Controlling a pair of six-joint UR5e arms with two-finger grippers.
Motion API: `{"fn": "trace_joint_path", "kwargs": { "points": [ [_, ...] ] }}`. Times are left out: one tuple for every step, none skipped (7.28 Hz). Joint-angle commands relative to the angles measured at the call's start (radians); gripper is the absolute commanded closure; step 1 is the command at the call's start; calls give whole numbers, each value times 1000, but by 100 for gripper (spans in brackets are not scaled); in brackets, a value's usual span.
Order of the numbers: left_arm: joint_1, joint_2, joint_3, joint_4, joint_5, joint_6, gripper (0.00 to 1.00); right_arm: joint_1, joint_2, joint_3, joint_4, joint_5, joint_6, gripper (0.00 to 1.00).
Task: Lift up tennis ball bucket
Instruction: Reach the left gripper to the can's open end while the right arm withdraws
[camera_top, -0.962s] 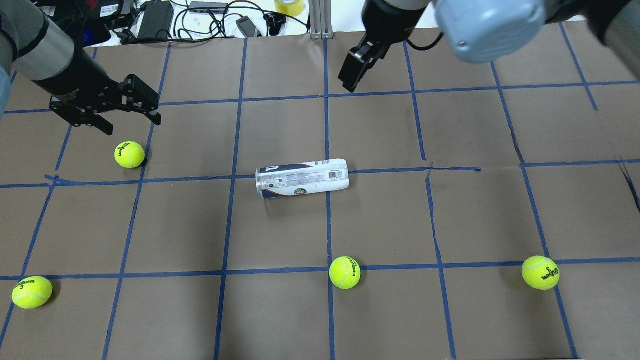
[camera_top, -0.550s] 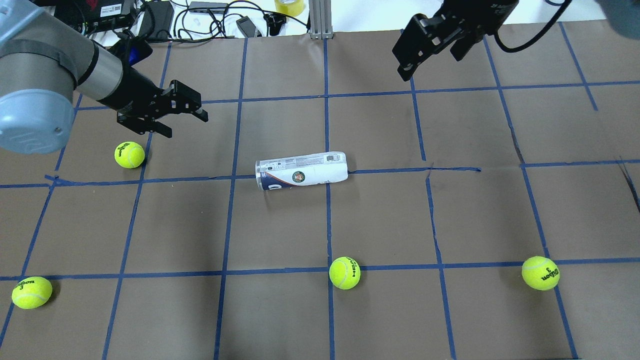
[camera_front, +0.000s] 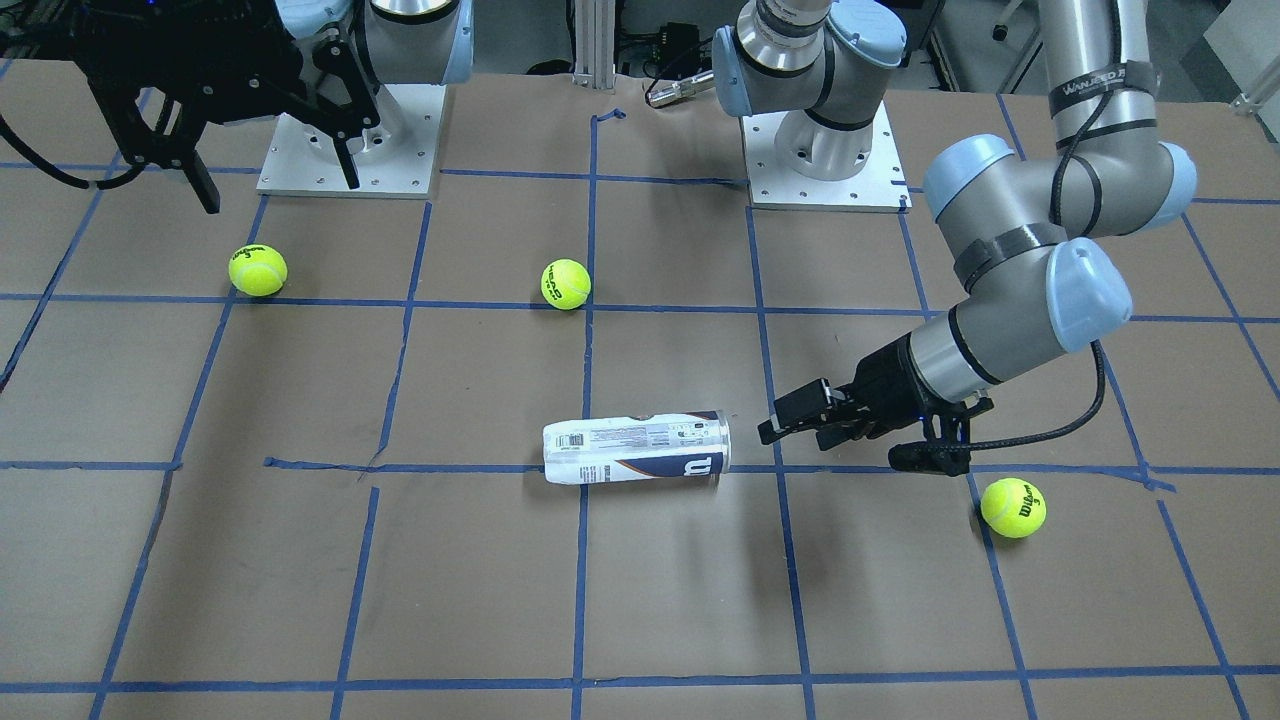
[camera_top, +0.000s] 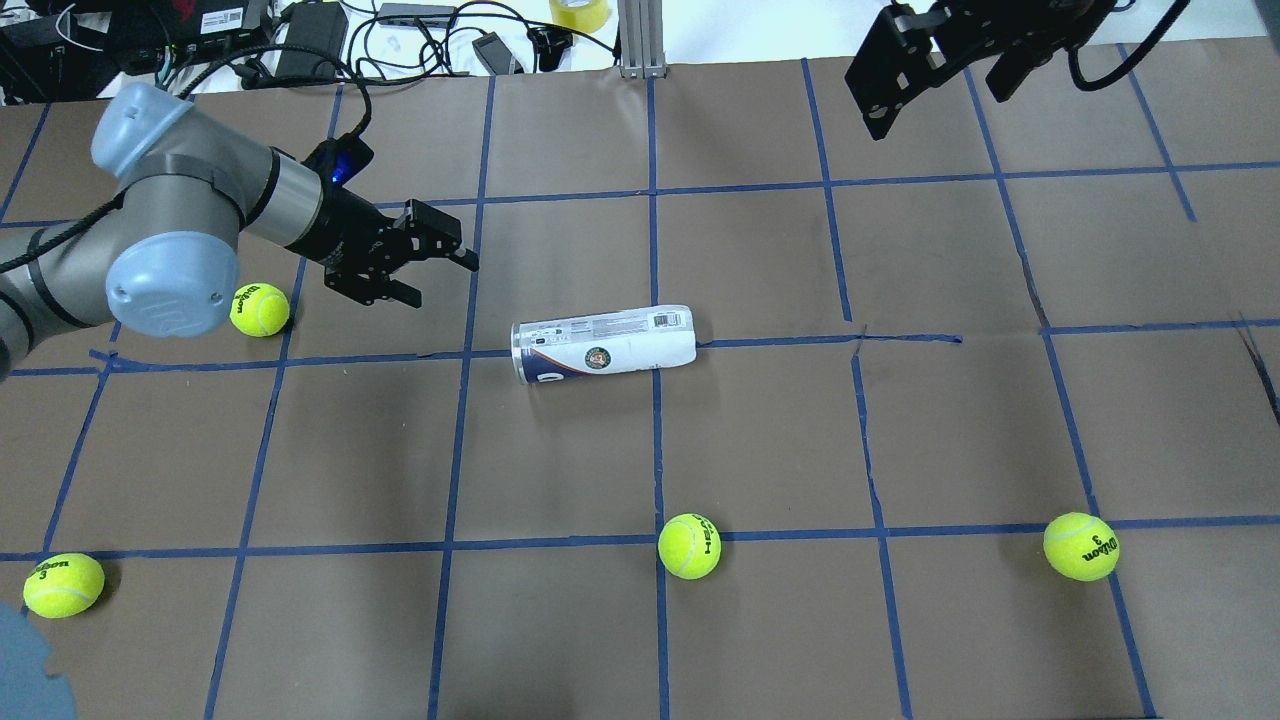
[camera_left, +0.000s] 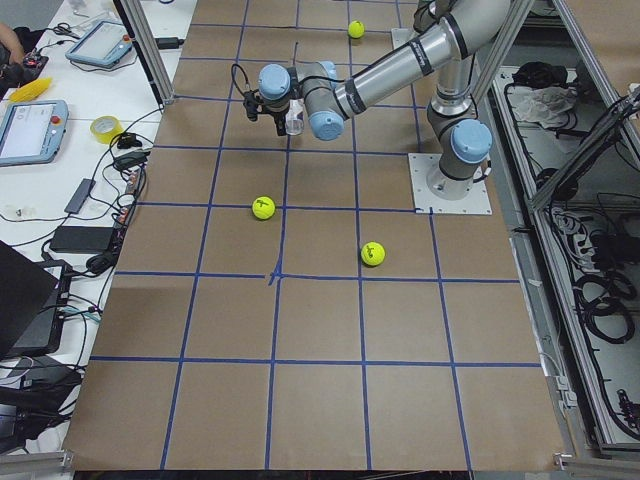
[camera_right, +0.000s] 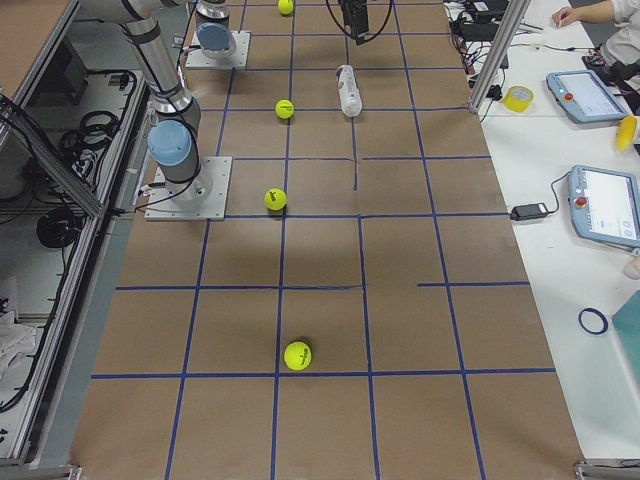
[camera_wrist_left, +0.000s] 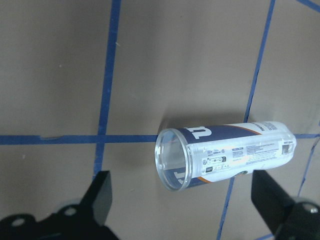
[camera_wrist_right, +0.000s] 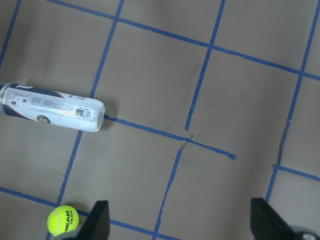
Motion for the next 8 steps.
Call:
{"fn": "trace_joint_path", "kwargs": {
  "points": [
    [-43,-54,-22,19,-42,1,0,-6,13,4,-6,-16,11,0],
    [-57,-74,-25,17,-47,-1,0,-8,18,4,-14,-17,26,0],
    [-72,-89,-37,14,-82,1,0,-14,27,4,-14,-17,46,0],
    [-81,-94,-51,16,-93,-1,0,-20,27,8,-14,-19,52,0],
    [-90,-100,-51,14,-93,-1,0,-41,29,10,-9,-16,46,0],
    [-90,-106,-52,11,-79,-1,0,-58,29,31,0,-16,49,0],
    [-92,-115,-57,10,-89,-1,0,-61,24,51,0,-19,50,0],
    [-95,-124,-57,10,-93,-1,1,-58,24,54,-8,-17,61,0]
  ]
}}
